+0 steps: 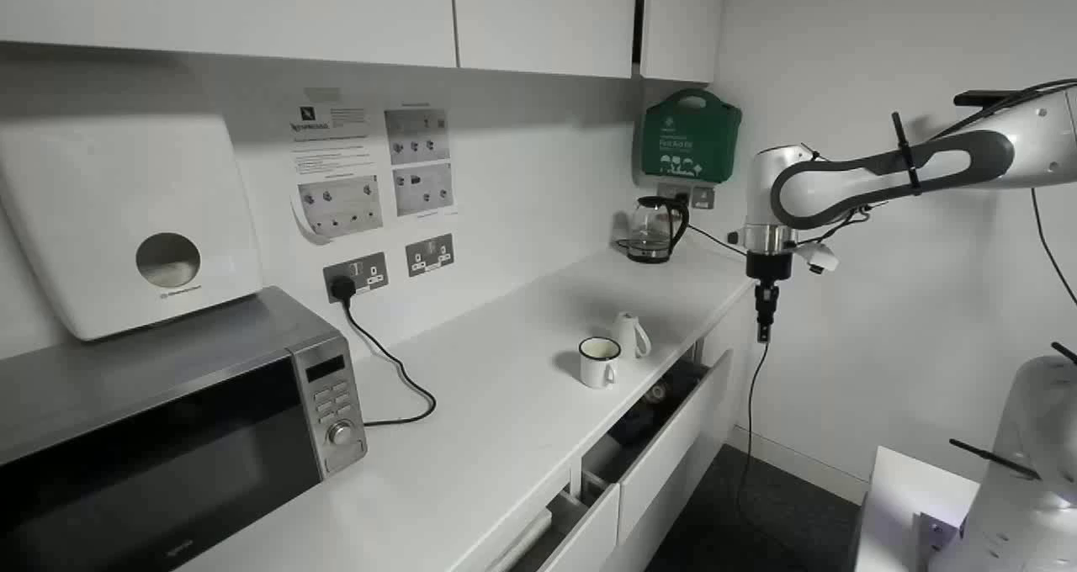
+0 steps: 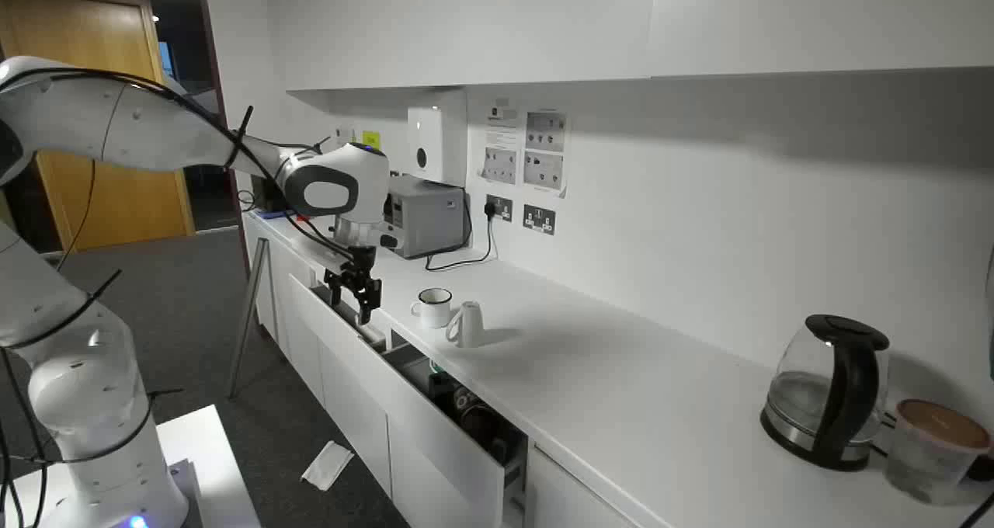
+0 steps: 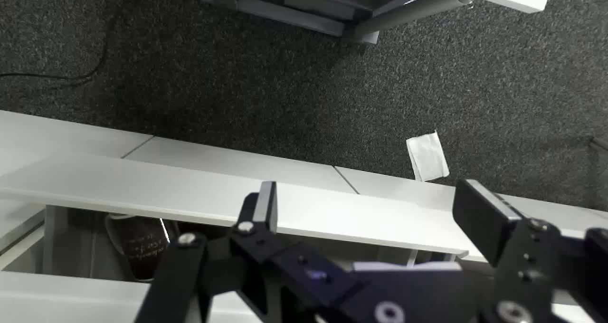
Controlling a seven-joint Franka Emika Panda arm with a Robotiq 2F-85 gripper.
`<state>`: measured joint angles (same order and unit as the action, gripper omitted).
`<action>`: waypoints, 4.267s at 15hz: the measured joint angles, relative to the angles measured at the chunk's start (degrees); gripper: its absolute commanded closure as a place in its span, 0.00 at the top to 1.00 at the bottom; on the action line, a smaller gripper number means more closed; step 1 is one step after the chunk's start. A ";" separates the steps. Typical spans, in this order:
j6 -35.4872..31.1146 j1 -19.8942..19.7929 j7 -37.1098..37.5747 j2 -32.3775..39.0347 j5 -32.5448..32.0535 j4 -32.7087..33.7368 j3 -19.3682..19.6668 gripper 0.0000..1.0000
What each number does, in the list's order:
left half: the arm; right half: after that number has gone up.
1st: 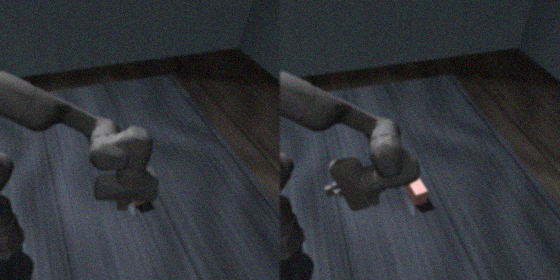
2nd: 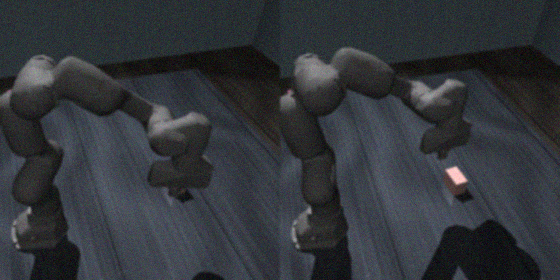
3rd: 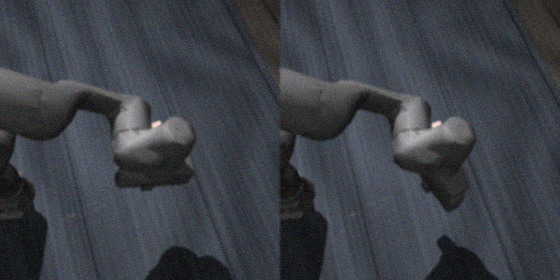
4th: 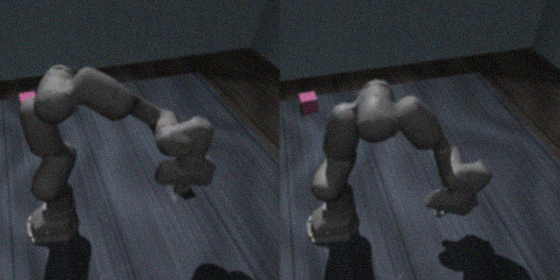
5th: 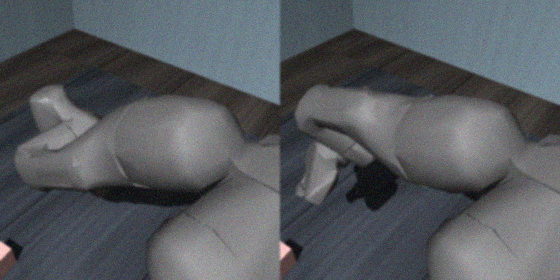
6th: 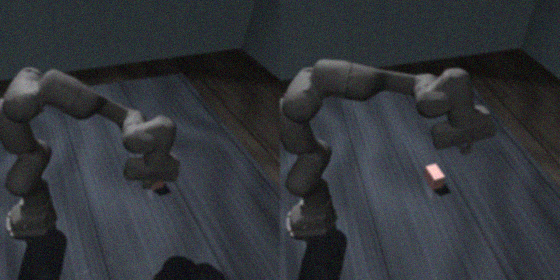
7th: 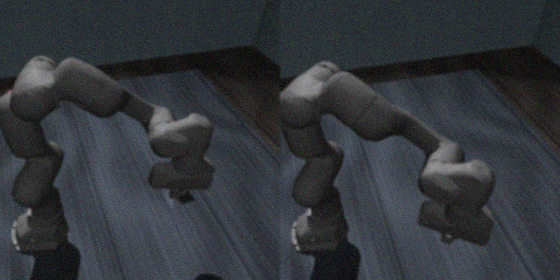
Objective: Move the mug on the left to the left
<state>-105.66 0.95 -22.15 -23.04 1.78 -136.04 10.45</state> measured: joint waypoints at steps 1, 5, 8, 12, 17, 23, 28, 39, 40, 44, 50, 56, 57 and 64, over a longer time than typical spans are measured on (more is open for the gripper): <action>-0.01 0.00 0.00 0.00 0.00 0.00 0.00 1.00; -0.01 0.00 0.00 0.00 0.00 0.00 0.00 1.00; -0.01 0.00 0.00 0.00 0.00 0.00 0.00 1.00; -0.01 0.00 0.00 0.00 0.00 0.00 0.00 1.00; -0.01 0.00 0.00 0.00 0.00 0.00 0.00 1.00; -2.34 -0.08 -0.03 -0.05 4.14 -0.02 0.02 1.00; -7.66 -0.08 -0.04 -0.08 9.82 0.01 0.05 1.00; -25.11 -0.08 15.56 0.59 16.32 -0.01 -4.69 1.00; -28.29 -0.08 18.43 0.93 16.29 -0.05 -5.96 1.00; -38.70 -0.18 31.17 2.97 14.60 -0.06 -11.49 1.00; -42.66 -2.41 55.08 6.27 3.51 0.97 -19.86 1.00; -40.71 -3.67 79.66 9.28 -6.01 3.07 -26.01 1.00; -40.27 -3.57 83.10 9.71 -6.82 3.49 -26.62 1.00; -39.35 -3.23 101.23 11.45 -13.10 5.51 -27.79 1.00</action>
<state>-145.01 -2.28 79.08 -11.59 -11.32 -130.53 -17.34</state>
